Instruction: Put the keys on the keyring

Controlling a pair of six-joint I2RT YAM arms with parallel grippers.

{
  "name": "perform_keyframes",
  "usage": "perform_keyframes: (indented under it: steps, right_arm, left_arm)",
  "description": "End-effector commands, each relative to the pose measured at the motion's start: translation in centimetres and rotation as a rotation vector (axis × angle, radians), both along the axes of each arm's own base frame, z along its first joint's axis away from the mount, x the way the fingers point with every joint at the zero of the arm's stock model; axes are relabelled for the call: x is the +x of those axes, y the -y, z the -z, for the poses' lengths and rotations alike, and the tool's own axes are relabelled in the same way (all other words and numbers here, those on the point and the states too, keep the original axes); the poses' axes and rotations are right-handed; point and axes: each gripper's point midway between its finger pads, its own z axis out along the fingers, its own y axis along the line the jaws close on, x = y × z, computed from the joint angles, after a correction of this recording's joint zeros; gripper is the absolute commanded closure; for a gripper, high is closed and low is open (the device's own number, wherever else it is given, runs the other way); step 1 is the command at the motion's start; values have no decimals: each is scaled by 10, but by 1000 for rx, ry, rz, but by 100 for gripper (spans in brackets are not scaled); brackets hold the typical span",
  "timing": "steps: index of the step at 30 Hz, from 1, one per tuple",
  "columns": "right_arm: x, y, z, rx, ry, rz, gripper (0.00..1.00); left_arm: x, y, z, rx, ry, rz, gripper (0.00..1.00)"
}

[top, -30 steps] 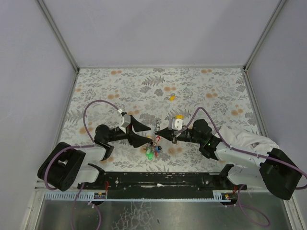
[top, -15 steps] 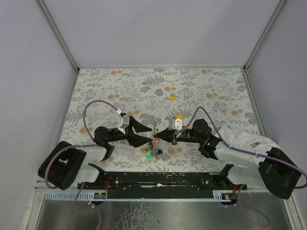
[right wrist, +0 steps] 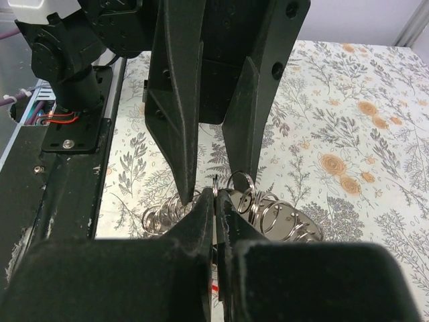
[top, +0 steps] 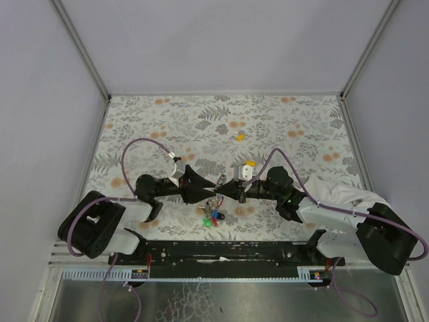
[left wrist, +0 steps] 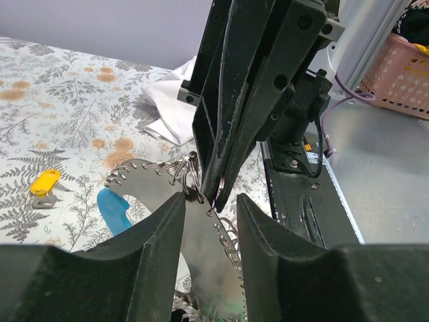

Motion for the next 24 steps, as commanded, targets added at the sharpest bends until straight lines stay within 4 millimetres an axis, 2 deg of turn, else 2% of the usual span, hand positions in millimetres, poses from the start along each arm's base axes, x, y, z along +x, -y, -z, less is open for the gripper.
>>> perform_keyframes:
  steps: [1, 12, 24]
  right_arm:
    - [12, -2, -45, 130, 107, 42, 100]
    - [17, 7, -35, 115, 108, 102, 100]
    - [11, 2, -34, 118, 88, 54, 100]
  left_arm:
    - [-3, 2, -9, -25, 81, 23, 65]
    - [12, -10, -1, 2, 86, -112, 62]
    - [7, -3, -8, -27, 81, -31, 63]
